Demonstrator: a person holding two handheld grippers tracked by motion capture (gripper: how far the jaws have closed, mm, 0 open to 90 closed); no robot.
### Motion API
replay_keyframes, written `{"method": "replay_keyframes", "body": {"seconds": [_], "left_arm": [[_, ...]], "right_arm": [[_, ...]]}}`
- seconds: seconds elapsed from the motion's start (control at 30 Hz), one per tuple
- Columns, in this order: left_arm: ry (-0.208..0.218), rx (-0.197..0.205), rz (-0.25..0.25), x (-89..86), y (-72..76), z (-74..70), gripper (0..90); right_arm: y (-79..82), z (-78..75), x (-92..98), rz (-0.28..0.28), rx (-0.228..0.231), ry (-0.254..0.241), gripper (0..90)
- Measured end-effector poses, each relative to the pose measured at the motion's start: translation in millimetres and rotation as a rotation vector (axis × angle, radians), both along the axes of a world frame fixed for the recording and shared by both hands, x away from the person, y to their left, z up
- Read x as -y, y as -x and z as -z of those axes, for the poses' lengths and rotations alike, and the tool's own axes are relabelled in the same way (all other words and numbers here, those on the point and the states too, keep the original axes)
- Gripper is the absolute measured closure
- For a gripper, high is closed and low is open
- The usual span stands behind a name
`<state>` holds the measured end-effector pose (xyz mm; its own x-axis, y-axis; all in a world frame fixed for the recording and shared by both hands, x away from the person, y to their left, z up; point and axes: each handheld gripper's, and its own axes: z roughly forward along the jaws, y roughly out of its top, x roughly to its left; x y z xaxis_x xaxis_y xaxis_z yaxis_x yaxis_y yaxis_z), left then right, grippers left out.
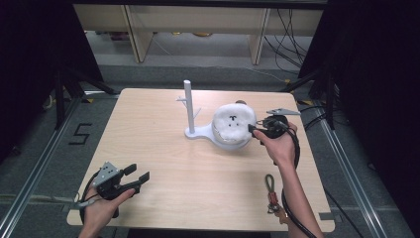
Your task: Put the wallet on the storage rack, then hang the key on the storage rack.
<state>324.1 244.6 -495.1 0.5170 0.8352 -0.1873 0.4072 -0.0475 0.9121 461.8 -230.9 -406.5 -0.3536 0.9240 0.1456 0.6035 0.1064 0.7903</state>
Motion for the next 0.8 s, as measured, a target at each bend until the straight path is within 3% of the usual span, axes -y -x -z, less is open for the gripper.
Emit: {"method": "replay_keyframes", "body": {"seconds": [0.03, 0.13, 0.17, 0.23, 0.3, 0.33, 0.43, 0.5, 0.53, 0.57, 0.73, 0.8], "left_arm": [[0.001, 0.001, 0.001, 0.2, -0.1, 0.1, 34.9], [0.0, -0.002, 0.004, 1.4, 0.1, 0.4, 34.8], [-0.001, -0.002, 0.006, 1.7, 0.4, 0.3, 34.8], [-0.005, 0.0, 0.009, 2.0, 1.2, -0.2, 34.8], [0.001, 0.003, 0.009, 1.5, 1.3, -0.2, 34.7], [-0.002, 0.002, 0.008, 1.5, 1.3, -0.2, 34.7], [-0.002, 0.002, 0.008, 1.4, 2.1, -0.6, 34.7], [-0.003, 0.001, 0.005, 1.4, 1.9, -0.6, 34.7], [-0.004, 0.003, 0.006, 1.6, 1.6, -0.5, 34.7], [-0.007, 0.005, 0.007, 1.9, 1.7, -0.9, 34.7], [-0.01, 0.006, 0.004, 2.5, 1.4, -1.7, 34.5], [-0.012, 0.007, 0.014, 3.4, 1.3, -1.8, 34.4]], "right_arm": [[-0.4, 1.2, 3.3, -0.02, 0.016, 0.011, 37.5], [5.1, 1.8, 6.9, -0.016, -0.001, 0.013, 37.5], [7.0, 2.6, 9.1, -0.014, -0.001, 0.033, 37.9], [12.9, 3.2, 8.6, 0.02, -0.044, -0.001, 39.0], [15.8, 5.5, 15.7, -0.01, -0.049, 0.023, 40.8], [18.9, 6.5, 15.8, 0.01, -0.069, 0.016, 41.8], [25.9, 9.9, 22.7, 0.002, -0.116, 0.031, 44.5], [31.3, 11.0, 26.5, 0.014, -0.17, 0.035, 46.7], [32.5, 13.0, 28.8, 0.015, -0.175, 0.043, 48.3], [33.6, 16.1, 33.5, -0.003, -0.168, 0.082, 50.1], [43.0, 22.8, 45.4, -0.023, -0.268, 0.067, 52.7], [48.3, 26.3, 48.3, 0.001, -0.306, 0.113, 53.0]]}}
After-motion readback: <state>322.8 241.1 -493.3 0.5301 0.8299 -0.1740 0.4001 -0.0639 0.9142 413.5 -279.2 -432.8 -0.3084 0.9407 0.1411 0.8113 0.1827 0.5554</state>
